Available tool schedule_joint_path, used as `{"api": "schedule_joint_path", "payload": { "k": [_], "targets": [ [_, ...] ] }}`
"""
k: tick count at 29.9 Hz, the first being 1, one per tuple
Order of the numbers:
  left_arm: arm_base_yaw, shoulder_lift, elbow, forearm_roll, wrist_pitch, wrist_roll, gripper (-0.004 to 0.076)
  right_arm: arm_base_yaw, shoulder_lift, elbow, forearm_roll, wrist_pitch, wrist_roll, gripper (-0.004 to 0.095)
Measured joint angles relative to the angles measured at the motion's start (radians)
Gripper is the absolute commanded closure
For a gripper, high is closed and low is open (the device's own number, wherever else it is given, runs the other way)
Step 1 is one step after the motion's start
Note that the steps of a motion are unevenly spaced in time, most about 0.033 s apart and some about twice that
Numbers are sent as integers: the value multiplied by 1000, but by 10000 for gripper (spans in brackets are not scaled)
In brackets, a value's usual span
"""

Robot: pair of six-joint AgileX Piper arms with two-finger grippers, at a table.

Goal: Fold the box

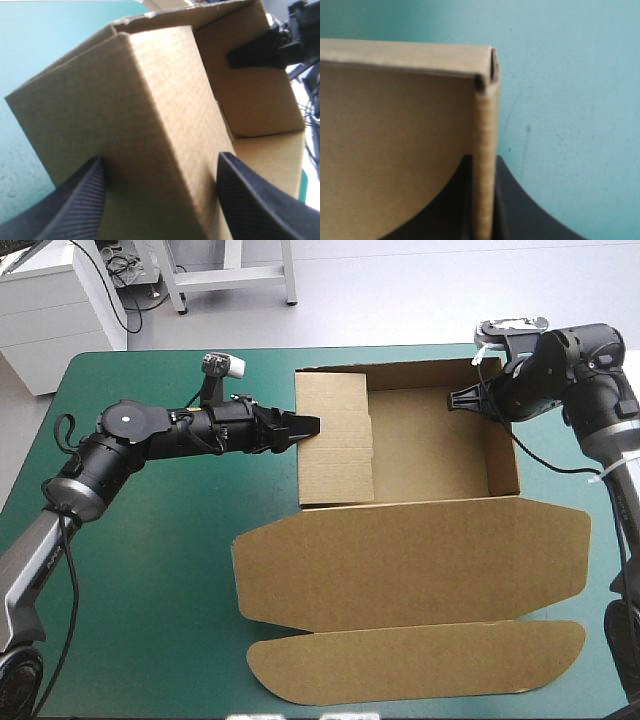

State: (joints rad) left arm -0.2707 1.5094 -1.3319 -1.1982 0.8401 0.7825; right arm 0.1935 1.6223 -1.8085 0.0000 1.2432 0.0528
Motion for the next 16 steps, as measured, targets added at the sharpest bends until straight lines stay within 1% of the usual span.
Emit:
{"api": "schedule_joint_path", "payload": {
  "k": [3, 8, 13, 16],
  "targets": [
    [-35, 0, -40, 164, -45, -158, 281, 26, 0, 0, -21, 0, 23, 922],
    [-59, -3, -94, 391, -55, -395, 282, 86, 1, 0, -60, -5, 80, 922],
    [-68, -4, -155, 599, -26, -605, 335, 135, 6, 0, -68, -15, 141, 922],
    [-92, 11, -196, 754, 19, -733, 335, 165, 15, 0, -73, -16, 166, 922]
  ]
}}
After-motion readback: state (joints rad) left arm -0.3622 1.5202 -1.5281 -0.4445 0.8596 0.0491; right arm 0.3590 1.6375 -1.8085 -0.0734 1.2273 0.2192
